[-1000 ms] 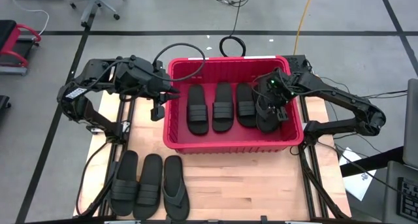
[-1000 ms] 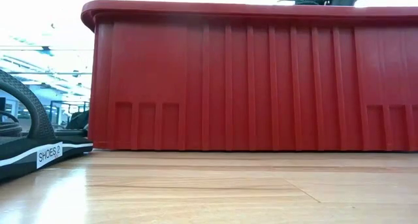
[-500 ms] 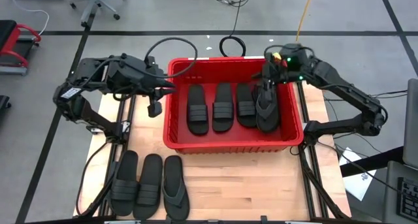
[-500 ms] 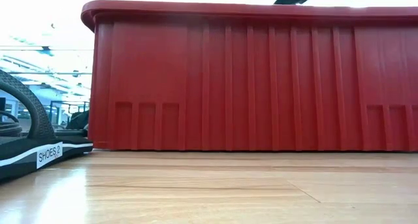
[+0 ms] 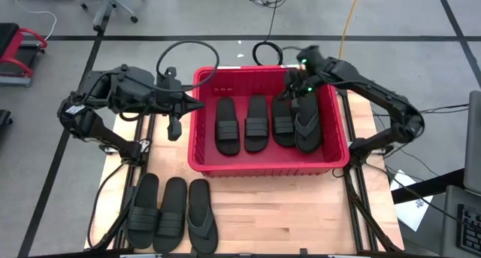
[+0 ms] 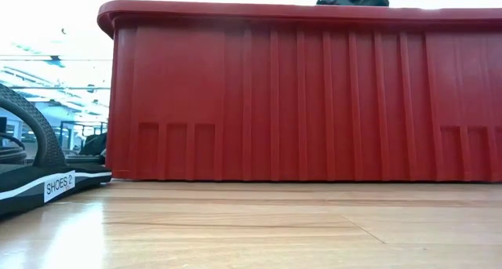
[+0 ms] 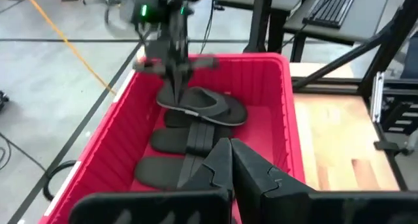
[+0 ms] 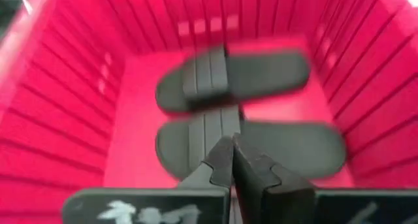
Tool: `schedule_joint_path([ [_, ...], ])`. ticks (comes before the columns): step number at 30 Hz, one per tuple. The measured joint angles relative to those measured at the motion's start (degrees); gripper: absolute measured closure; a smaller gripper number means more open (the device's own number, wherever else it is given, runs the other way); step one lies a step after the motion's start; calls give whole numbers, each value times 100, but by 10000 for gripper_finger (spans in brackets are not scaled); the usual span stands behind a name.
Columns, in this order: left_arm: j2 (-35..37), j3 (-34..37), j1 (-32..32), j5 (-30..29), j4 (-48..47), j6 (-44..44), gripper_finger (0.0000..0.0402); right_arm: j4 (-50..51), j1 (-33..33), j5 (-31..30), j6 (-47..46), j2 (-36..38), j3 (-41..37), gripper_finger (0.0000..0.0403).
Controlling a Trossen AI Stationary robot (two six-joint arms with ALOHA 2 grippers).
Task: Pick and place slides into bin
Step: Stack the black slipper on top of the black slipper
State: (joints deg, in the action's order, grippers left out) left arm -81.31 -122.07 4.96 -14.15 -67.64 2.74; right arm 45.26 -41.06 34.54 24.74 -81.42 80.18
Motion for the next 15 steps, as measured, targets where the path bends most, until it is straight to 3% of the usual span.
schedule_joint_path([
  [11, -3, 158, 102, 0, 25, 193, 400, 1043, 366, -192, 163, -664, -4, 403],
  [15, -8, 158, 102, 0, 24, 190, 392, 1370, 483, -764, 69, -665, -301, 403],
])
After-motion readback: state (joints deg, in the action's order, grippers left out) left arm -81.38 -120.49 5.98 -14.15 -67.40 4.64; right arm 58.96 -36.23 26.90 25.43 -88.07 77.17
